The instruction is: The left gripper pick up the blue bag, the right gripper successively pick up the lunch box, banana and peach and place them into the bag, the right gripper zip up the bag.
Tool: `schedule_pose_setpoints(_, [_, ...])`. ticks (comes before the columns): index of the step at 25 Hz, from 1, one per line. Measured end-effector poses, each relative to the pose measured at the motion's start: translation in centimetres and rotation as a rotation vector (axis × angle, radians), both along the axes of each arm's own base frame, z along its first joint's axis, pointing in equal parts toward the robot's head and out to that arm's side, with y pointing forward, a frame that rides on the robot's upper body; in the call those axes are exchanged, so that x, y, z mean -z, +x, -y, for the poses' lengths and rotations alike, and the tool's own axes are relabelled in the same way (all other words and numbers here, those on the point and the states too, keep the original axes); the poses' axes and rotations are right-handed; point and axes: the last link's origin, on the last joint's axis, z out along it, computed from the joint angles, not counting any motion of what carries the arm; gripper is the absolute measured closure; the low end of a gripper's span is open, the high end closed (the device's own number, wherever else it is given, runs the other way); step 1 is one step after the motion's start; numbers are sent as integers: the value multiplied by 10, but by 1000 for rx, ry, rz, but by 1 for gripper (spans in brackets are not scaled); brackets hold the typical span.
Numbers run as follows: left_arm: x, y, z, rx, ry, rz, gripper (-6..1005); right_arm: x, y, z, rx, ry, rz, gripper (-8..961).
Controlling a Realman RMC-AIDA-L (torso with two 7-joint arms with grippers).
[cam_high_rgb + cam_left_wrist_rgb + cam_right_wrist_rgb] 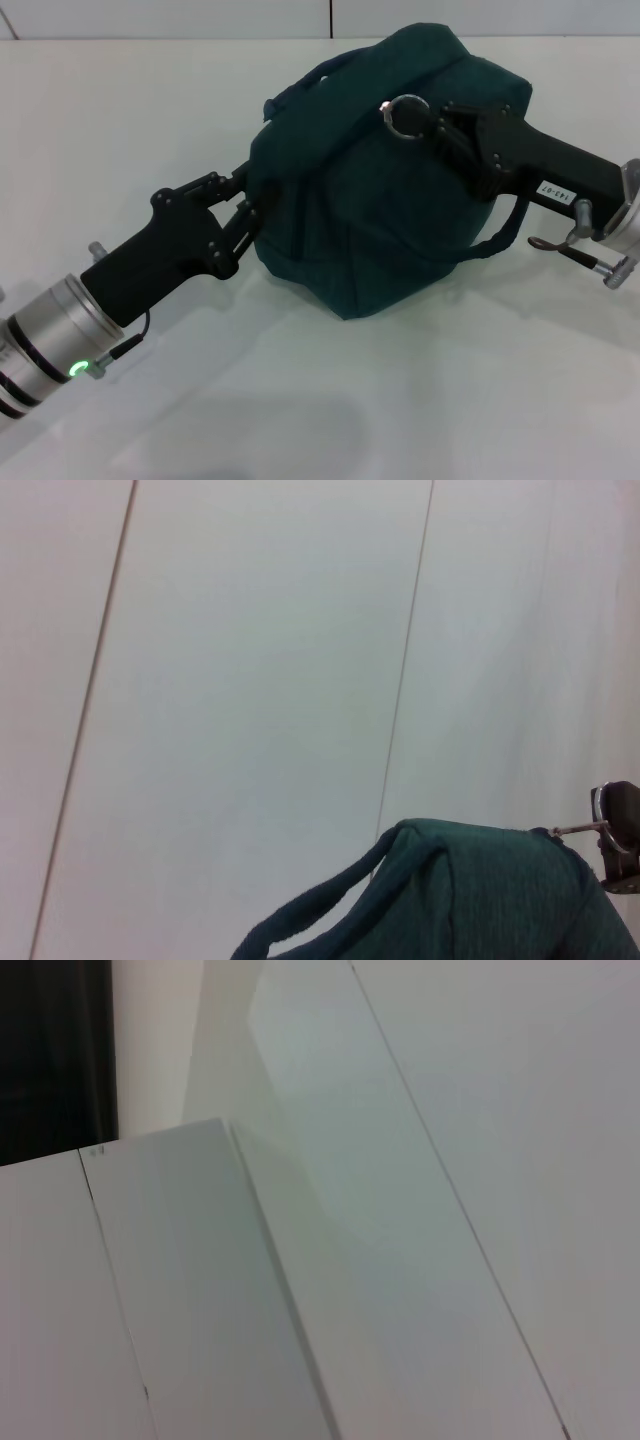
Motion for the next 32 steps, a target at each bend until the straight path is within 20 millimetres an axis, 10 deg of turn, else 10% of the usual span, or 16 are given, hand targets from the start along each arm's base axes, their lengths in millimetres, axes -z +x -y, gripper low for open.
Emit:
schedule_pose_setpoints(6, [-3,-1,-2,14,8,-20,817,-12,11,-4,67,100,-47,940])
schedule_pose_setpoints(32, [-26,7,-13,33,-41,86,926,-23,35,22,97,153,-132,940])
